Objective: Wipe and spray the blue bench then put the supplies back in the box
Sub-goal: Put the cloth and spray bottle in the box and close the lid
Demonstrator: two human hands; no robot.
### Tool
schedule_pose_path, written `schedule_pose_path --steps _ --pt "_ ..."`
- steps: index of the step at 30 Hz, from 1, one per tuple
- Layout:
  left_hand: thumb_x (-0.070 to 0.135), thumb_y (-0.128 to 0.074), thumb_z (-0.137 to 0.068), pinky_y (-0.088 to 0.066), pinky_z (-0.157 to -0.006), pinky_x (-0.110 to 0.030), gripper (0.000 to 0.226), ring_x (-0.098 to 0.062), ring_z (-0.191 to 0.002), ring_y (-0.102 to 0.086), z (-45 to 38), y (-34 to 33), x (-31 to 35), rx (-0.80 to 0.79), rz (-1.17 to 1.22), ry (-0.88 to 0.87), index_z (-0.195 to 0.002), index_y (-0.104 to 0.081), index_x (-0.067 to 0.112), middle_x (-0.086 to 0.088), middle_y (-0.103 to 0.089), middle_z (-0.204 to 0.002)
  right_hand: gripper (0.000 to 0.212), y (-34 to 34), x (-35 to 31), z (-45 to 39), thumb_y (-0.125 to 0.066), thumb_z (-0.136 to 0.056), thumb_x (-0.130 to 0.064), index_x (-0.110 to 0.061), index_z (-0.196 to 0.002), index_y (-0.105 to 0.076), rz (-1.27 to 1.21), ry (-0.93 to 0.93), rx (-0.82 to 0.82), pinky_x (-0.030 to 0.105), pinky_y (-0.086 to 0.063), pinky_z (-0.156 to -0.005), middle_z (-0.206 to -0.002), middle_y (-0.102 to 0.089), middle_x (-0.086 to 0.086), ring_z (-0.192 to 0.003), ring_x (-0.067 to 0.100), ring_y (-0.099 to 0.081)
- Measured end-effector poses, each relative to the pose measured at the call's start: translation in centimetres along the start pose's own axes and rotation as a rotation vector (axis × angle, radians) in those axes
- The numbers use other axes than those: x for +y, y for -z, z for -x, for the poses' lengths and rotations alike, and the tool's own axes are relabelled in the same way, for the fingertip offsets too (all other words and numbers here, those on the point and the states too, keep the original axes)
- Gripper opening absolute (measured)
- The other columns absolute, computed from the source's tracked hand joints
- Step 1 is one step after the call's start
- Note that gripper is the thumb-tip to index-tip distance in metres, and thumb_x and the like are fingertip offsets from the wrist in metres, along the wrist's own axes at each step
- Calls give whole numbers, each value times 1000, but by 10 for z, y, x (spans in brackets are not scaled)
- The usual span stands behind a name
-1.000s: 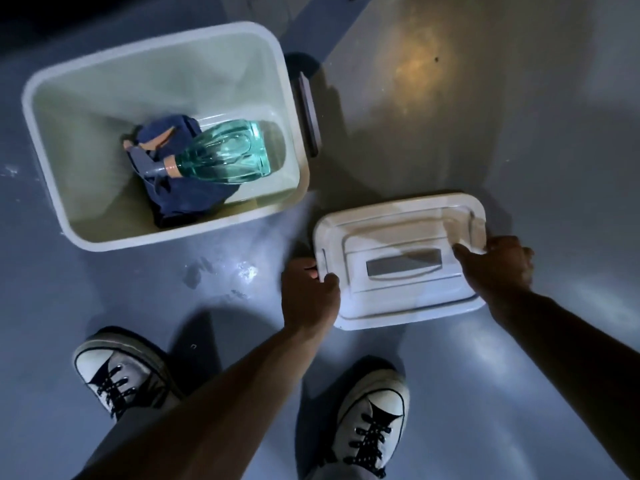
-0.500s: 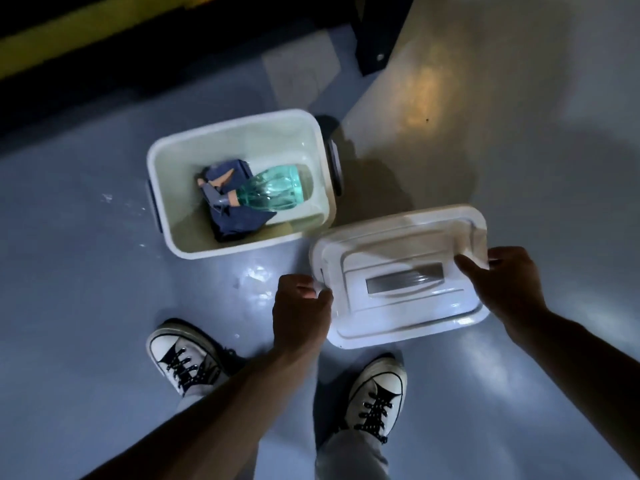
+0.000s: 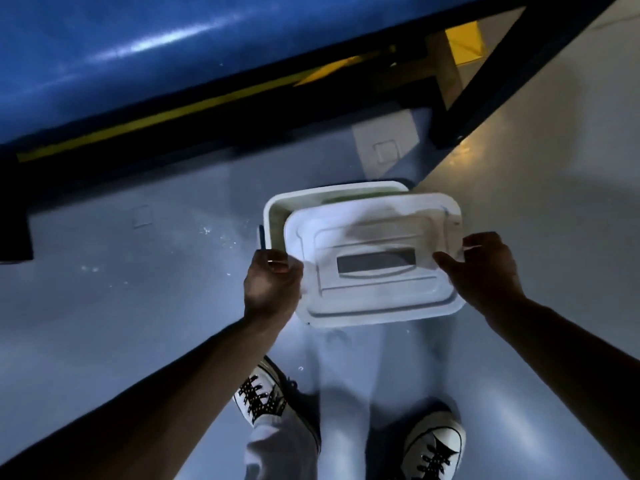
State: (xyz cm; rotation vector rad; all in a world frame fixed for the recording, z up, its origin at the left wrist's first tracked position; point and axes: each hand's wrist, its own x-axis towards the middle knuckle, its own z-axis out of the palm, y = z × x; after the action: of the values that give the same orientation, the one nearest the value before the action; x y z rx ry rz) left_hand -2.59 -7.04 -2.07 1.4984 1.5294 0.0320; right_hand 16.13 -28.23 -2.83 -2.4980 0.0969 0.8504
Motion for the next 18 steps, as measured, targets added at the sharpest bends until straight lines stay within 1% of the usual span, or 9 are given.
schedule_pose_path --steps 2,5,7,9,10,12,13,16,18 --pt "18 -70 -88 -34 -37 -5 15 -4 -48 -57 -23 6 -4 32 -29 -7 -97 -63 9 3 -62 -73 58 -19 -16 -7 -83 -77 -40 -18 -122 -54 -2 6 -15 47 -55 -93 -123 -62 11 -104 30 -63" --pt "29 -69 -86 -28 -34 -6 25 4 -39 -53 -56 13 -11 61 -92 4 -92 -65 5 9 -54 -61 57 -43 -34 -17 -83 -79 -34 -16 -124 -54 10 38 -20 42 -55 -89 -125 -62 12 -104 30 -63" --pt "37 -70 -84 -32 -39 -9 28 0 -52 -61 -73 15 -17 73 -110 7 -95 -69 11 9 -63 -68 53 -54 -44 -23 -82 -81 -29 -13 -122 -54 31 67 -9 39 -52 -89 -122 -63 12 -108 31 -61" --pt "39 -71 -85 -38 -46 -14 24 -13 -70 -69 -84 13 -23 65 -99 2 -97 -69 18 6 -72 -79 48 -62 -50 -27 -80 -83 -26 -10 -120 -55 65 101 19 42 -51 -92 -118 -64 13 -111 33 -59" --pt "37 -71 -85 -41 -48 -14 22 -16 -72 -69 -87 12 -26 62 -94 -8 -96 -69 19 6 -73 -80 47 -65 -52 -29 -80 -83 -25 -10 -119 -55 77 117 33 42 -51 -92 -117 -64 13 -111 33 -58" --pt "30 -75 -83 -48 -55 -17 18 -16 -71 -68 -90 9 -28 73 -68 -44 -94 -68 18 8 -71 -76 46 -68 -50 -33 -80 -83 -29 -11 -117 -55 105 142 59 37 -48 -85 -114 -64 12 -107 29 -59" --pt "27 -77 -82 -50 -59 -19 18 -14 -71 -68 -90 9 -30 76 -48 -50 -93 -67 17 9 -70 -75 46 -69 -48 -33 -81 -83 -31 -12 -117 -56 123 145 69 34 -44 -83 -114 -64 11 -104 27 -59" --pt "15 -82 -80 -47 -58 -8 22 6 -61 -63 -87 9 -37 42 61 -19 -95 -67 15 12 -69 -74 45 -66 -38 -30 -80 -84 -32 -12 -118 -58 164 104 70 31 -39 -80 -115 -65 10 -104 29 -59" --pt "10 -82 -78 -49 -63 -14 23 4 -61 -62 -87 7 -38 30 107 -19 -94 -66 14 10 -69 -75 40 -64 -34 -29 -79 -85 -33 -11 -112 -61 170 53 60 30 -38 -77 -112 -67 11 -95 27 -57"
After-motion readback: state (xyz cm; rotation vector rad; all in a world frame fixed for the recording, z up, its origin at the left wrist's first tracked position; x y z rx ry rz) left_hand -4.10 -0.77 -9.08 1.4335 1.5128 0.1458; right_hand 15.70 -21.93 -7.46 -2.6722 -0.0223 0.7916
